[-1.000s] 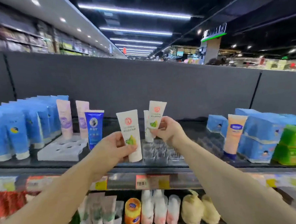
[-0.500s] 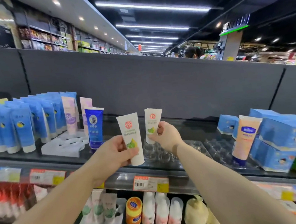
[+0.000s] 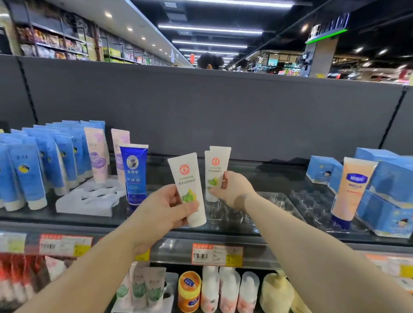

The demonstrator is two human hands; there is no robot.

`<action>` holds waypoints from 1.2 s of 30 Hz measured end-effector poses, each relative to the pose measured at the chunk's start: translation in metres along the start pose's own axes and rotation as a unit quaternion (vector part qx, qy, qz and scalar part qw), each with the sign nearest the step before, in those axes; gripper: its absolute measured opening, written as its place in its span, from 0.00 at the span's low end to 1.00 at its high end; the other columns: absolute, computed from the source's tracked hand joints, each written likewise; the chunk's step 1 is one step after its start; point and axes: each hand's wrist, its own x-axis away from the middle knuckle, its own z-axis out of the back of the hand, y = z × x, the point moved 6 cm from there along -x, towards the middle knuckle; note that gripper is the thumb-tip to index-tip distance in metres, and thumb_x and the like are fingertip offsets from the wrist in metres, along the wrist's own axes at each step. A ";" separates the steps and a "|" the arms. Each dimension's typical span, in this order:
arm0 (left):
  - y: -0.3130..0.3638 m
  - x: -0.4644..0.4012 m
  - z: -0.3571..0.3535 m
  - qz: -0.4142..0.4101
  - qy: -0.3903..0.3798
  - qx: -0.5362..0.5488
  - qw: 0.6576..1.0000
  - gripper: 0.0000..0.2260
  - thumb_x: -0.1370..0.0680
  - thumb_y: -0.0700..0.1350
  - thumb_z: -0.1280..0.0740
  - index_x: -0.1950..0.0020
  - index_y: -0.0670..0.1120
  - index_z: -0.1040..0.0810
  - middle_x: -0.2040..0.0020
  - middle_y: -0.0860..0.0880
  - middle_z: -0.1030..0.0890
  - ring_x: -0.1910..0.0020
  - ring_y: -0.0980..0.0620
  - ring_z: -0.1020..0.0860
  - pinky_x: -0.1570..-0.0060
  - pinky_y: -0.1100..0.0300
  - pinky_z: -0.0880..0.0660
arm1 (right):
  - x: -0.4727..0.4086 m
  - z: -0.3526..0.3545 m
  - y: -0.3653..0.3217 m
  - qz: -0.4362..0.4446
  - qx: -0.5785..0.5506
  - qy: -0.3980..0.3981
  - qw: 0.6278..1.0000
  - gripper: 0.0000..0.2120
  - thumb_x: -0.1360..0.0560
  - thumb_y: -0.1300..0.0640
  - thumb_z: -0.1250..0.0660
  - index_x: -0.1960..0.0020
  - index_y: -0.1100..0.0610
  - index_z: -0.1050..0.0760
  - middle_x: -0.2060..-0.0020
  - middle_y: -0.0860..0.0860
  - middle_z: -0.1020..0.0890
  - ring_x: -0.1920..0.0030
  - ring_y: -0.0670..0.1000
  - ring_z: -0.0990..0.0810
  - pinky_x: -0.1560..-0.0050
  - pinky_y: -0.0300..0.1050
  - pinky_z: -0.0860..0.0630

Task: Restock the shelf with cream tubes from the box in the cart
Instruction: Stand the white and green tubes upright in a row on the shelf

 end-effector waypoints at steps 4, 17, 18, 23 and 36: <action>0.003 -0.003 -0.002 -0.001 0.001 -0.021 1.000 0.14 0.24 0.40 0.31 0.41 0.53 0.24 0.47 0.54 0.16 0.49 0.55 0.17 0.52 0.58 0.19 | 0.000 -0.001 0.000 -0.008 0.005 -0.013 1.000 0.17 0.25 0.53 0.29 0.37 0.53 0.26 0.38 0.49 0.20 0.40 0.52 0.21 0.41 0.46 0.25; 0.037 -0.027 -0.040 -0.082 0.015 -0.115 0.990 0.13 0.24 0.44 0.29 0.43 0.57 0.24 0.48 0.59 0.19 0.48 0.57 0.20 0.51 0.59 0.21 | 0.075 0.040 -0.035 0.094 -0.040 -0.079 0.992 0.19 0.28 0.54 0.26 0.39 0.47 0.23 0.48 0.42 0.17 0.49 0.42 0.18 0.46 0.43 0.21; 0.038 -0.029 -0.044 -0.085 0.010 -0.115 0.990 0.13 0.24 0.44 0.29 0.42 0.57 0.24 0.47 0.59 0.19 0.47 0.57 0.20 0.50 0.59 0.21 | 0.072 0.044 -0.033 0.092 -0.045 -0.057 0.993 0.18 0.29 0.55 0.25 0.39 0.47 0.21 0.48 0.42 0.16 0.49 0.43 0.18 0.46 0.44 0.20; 0.034 -0.027 -0.044 -0.155 -0.008 -0.405 0.901 0.18 0.23 0.55 0.33 0.34 0.54 0.25 0.41 0.57 0.21 0.43 0.59 0.25 0.39 0.57 0.28 | 0.048 0.076 0.007 0.030 -0.044 0.024 0.998 0.13 0.30 0.56 0.24 0.47 0.48 0.22 0.54 0.41 0.17 0.53 0.43 0.18 0.50 0.43 0.22; 0.010 -0.021 -0.042 -0.195 -0.071 -0.535 0.819 0.09 0.21 0.50 0.35 0.44 0.55 0.18 0.44 0.57 0.17 0.43 0.62 0.23 0.23 0.56 0.51 | 0.012 0.043 0.020 0.026 0.006 -0.007 1.000 0.12 0.27 0.55 0.27 0.46 0.48 0.25 0.54 0.41 0.20 0.56 0.40 0.22 0.61 0.34 0.28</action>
